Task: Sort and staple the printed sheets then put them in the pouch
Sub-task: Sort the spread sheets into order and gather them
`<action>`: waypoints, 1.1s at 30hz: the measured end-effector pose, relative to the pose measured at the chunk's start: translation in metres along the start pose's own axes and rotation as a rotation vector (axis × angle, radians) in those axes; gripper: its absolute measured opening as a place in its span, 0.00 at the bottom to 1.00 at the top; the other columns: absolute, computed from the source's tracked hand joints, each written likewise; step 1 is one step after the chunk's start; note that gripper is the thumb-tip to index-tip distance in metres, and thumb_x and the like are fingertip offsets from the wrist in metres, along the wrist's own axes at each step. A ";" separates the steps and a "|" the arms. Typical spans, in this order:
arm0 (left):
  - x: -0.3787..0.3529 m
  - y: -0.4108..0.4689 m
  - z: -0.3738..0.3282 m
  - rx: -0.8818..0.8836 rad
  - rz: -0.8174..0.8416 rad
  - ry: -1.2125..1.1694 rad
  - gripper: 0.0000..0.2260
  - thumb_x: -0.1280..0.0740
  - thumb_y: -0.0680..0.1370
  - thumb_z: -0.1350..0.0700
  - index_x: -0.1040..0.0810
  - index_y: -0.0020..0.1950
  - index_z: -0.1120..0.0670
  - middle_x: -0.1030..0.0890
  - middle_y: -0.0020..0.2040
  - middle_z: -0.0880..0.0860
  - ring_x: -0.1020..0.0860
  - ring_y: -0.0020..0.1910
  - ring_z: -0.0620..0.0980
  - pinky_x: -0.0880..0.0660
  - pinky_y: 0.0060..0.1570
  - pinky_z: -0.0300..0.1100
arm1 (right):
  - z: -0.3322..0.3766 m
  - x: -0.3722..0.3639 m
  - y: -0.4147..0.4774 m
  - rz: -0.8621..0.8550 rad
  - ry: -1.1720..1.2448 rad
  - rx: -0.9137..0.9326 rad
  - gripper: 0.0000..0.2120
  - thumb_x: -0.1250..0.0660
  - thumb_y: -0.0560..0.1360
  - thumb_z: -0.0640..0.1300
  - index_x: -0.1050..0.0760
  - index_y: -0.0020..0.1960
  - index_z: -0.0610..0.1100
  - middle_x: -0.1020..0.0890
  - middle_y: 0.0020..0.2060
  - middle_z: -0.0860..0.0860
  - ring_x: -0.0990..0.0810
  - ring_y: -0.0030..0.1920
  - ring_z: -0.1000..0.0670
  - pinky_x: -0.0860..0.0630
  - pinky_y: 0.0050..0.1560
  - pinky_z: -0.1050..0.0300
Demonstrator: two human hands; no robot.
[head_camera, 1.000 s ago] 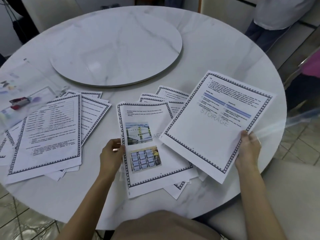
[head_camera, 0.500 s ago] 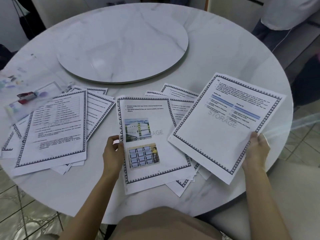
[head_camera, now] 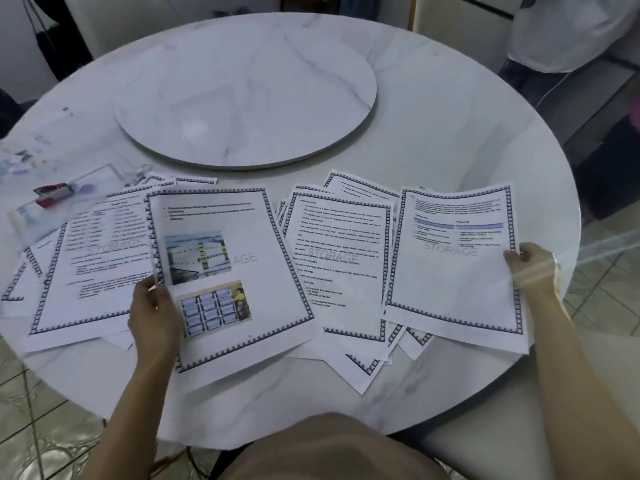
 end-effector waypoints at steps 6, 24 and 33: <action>0.025 0.003 0.016 0.001 -0.061 0.063 0.15 0.47 0.82 0.57 0.31 0.66 0.61 0.25 0.58 0.67 0.27 0.56 0.65 0.31 0.53 0.54 | 0.029 -0.002 -0.011 -0.078 -0.083 0.157 0.18 0.32 0.73 0.39 0.28 0.60 0.33 0.27 0.56 0.32 0.26 0.56 0.34 0.32 0.61 0.46; 0.025 -0.007 0.025 -0.003 0.073 0.043 0.16 0.39 0.79 0.59 0.30 0.66 0.61 0.24 0.62 0.63 0.27 0.62 0.62 0.32 0.60 0.51 | 0.046 -0.050 -0.051 0.458 -0.314 0.353 0.25 0.30 0.71 0.39 0.31 0.66 0.38 0.33 0.65 0.41 0.33 0.66 0.42 0.38 0.66 0.55; 0.028 -0.003 0.022 -0.082 0.009 -0.003 0.14 0.43 0.81 0.57 0.31 0.65 0.57 0.23 0.53 0.63 0.25 0.52 0.62 0.33 0.49 0.48 | 0.087 -0.082 -0.102 0.335 -0.094 0.273 0.16 0.34 0.74 0.53 0.25 0.50 0.40 0.22 0.47 0.44 0.23 0.47 0.45 0.28 0.47 0.54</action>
Point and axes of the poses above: each hand's wrist, its own y-axis towards the middle knuckle, its own x-axis out of the back of the hand, z = x × y, the point moved 3 cm from there along y, towards the middle knuckle
